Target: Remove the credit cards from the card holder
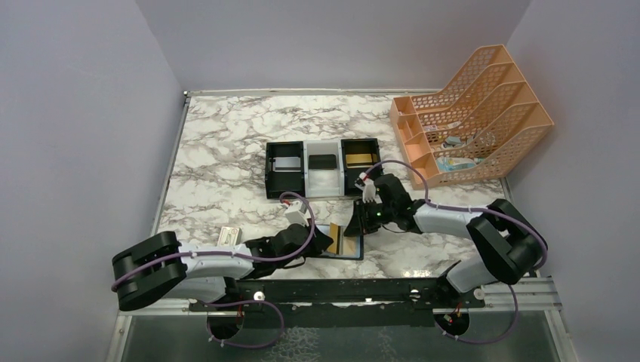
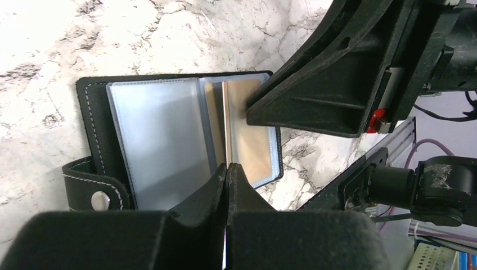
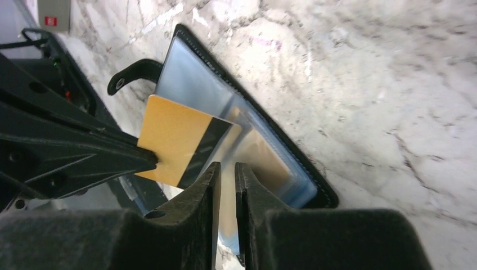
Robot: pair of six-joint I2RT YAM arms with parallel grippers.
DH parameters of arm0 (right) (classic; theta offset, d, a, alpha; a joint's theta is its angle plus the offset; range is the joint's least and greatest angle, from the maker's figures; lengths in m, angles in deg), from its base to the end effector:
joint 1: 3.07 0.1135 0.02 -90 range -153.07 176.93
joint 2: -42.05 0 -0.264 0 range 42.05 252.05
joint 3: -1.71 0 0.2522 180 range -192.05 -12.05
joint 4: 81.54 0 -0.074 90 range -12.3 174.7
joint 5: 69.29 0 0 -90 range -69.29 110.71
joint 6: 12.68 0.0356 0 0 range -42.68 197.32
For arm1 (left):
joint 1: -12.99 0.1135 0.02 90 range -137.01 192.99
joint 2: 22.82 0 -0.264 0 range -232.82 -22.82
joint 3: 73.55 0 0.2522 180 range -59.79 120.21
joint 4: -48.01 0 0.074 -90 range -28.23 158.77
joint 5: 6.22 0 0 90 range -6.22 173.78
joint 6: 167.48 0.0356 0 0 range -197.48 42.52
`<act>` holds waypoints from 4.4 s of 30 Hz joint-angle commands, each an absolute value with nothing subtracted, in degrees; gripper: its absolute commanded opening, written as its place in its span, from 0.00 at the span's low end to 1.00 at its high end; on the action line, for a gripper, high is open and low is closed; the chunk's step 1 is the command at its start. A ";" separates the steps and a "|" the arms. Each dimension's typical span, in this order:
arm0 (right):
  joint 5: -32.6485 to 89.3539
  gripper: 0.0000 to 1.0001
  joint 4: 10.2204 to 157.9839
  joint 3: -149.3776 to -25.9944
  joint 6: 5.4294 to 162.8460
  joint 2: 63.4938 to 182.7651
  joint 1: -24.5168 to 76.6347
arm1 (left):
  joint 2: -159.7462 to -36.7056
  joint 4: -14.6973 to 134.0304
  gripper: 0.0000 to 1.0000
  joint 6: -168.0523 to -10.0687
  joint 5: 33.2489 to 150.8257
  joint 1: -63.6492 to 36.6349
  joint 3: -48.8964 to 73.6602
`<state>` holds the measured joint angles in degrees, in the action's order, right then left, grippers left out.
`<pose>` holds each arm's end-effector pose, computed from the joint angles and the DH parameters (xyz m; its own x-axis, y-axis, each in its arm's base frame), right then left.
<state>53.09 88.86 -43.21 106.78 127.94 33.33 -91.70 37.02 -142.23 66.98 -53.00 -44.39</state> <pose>0.1960 0.1682 0.1311 -0.9224 -0.1641 -0.3496 -0.3690 0.6415 0.6725 0.0963 -0.1910 0.1466 -0.7811 -0.3744 -0.4997 0.1521 0.6621 -0.7338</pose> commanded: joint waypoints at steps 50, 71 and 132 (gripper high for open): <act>43.99 0.90 106.57 -31.80 109.41 88.16 25.81 | -76.31 39.40 0.00 -128.58 105.74 -23.26 -37.15; 62.95 0.89 118.02 -37.49 125.21 102.90 25.06 | -68.81 44.20 0.00 -131.91 99.39 -23.14 -36.05; 66.52 0.24 155.90 -36.12 154.87 122.29 27.08 | -70.01 26.23 0.00 -148.58 103.78 -23.22 -40.98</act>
